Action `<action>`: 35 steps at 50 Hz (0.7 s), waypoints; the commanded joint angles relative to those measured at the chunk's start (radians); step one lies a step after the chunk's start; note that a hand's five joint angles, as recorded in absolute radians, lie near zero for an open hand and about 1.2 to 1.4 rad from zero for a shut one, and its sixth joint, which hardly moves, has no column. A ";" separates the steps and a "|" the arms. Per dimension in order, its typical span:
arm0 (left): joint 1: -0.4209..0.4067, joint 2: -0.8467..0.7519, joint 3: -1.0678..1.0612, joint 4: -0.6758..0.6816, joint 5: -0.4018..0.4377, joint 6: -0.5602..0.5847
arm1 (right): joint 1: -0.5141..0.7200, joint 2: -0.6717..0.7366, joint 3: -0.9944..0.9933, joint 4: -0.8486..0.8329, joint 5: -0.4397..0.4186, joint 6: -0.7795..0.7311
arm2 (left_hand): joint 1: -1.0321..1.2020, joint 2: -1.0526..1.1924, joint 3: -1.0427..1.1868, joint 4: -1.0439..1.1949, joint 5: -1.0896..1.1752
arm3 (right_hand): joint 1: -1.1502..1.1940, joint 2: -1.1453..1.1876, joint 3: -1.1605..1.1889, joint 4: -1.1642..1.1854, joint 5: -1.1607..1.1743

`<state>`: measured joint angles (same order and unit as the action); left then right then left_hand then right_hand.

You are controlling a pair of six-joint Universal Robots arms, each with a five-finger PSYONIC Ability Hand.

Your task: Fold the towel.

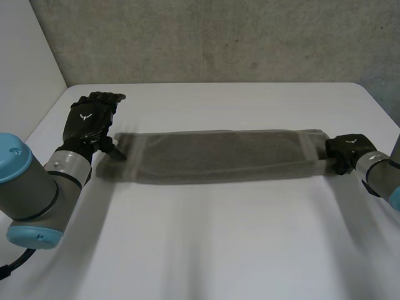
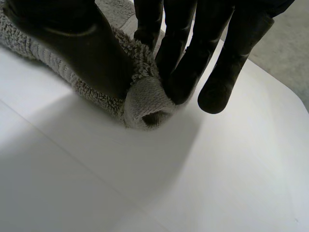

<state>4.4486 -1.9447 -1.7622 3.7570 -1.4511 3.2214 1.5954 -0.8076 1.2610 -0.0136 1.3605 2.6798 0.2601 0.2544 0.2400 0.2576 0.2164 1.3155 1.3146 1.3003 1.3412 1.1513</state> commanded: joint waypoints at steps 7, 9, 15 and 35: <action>0.003 0.010 -0.005 0.000 0.000 -0.002 | -0.203 -0.073 -0.046 0.096 0.016 -0.100 | -0.085 -0.079 -0.065 -0.082 -0.216 | 0.081 0.082 0.096 0.055 0.070; 0.003 0.013 -0.006 0.000 -0.002 -0.002 | -0.235 -0.096 -0.112 0.141 0.016 -0.185 | -0.085 -0.079 -0.065 -0.082 -0.216 | 0.081 0.082 0.096 0.055 0.070; 0.000 0.017 -0.006 -0.002 0.000 -0.002 | -0.160 -0.145 -0.227 0.175 0.017 -0.186 | -0.085 -0.079 -0.065 -0.082 -0.216 | 0.081 0.082 0.096 0.055 0.070; -0.002 0.015 -0.022 0.023 0.000 0.000 | 0.672 0.054 -0.321 0.037 0.002 -0.098 | -0.085 -0.079 -0.065 -0.082 -0.216 | -0.320 -0.319 -0.305 -0.345 -0.330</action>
<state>4.4465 -1.9289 -1.7790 3.7632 -1.4513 3.2212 2.1297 -0.8598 0.9097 0.0699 1.3625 2.5817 0.2584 0.2544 0.2400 0.2576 0.2160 1.3213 1.3221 1.3264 1.3409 1.1513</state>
